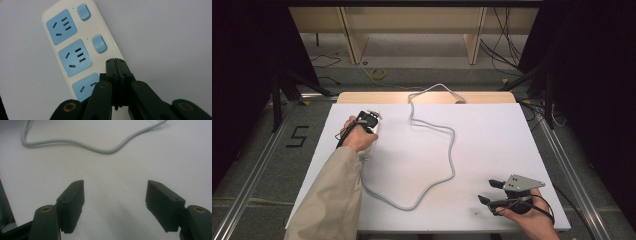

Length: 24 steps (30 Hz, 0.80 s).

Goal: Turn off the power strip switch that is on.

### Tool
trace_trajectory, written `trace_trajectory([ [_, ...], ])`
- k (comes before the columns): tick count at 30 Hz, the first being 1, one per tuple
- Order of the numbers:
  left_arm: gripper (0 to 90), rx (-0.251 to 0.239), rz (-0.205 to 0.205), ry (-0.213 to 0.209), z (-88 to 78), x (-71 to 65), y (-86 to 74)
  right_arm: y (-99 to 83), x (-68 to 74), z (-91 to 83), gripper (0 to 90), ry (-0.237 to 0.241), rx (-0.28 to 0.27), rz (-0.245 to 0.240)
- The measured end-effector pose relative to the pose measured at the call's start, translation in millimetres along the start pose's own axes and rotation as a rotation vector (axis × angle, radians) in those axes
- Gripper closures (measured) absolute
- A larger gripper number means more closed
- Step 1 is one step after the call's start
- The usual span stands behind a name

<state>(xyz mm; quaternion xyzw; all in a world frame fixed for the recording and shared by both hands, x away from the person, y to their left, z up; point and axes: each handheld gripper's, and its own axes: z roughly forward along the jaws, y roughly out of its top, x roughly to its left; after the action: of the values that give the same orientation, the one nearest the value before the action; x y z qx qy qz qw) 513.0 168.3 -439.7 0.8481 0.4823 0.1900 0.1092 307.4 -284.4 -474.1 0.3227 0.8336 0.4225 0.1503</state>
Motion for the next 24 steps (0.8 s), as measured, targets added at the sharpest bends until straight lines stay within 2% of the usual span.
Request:
trace_trajectory([
  [2,89.6,0.0,-0.006,-0.003,0.1,1.7,-0.5,0.0,0.0,0.0,32.3,0.0,-0.002,-0.001],
  [4,89.7,0.005,-0.002,0.014,1.0,3.4,-1.2,-0.1,-0.2,-0.1,32.3,0.0,-0.002,-0.001],
  [8,89.7,0.001,-0.029,-0.013,0.5,6.6,-2.5,-0.3,-0.7,0.3,32.3,0.002,-0.001,-0.002],
  [14,89.8,-0.012,-0.036,-0.011,0.0,6.6,-3.6,-0.1,-1.2,0.7,32.3,0.0,-0.002,-0.001],
  [16,89.8,-0.023,-0.049,-0.037,-1.4,6.1,-2.9,-0.3,-1.1,1.0,32.3,0.001,-0.001,-0.002],
  [24,89.8,-0.004,-0.053,-0.044,-1.6,6.2,-3.5,-0.2,-1.0,0.7,32.3,0.0,-0.002,-0.002],
])
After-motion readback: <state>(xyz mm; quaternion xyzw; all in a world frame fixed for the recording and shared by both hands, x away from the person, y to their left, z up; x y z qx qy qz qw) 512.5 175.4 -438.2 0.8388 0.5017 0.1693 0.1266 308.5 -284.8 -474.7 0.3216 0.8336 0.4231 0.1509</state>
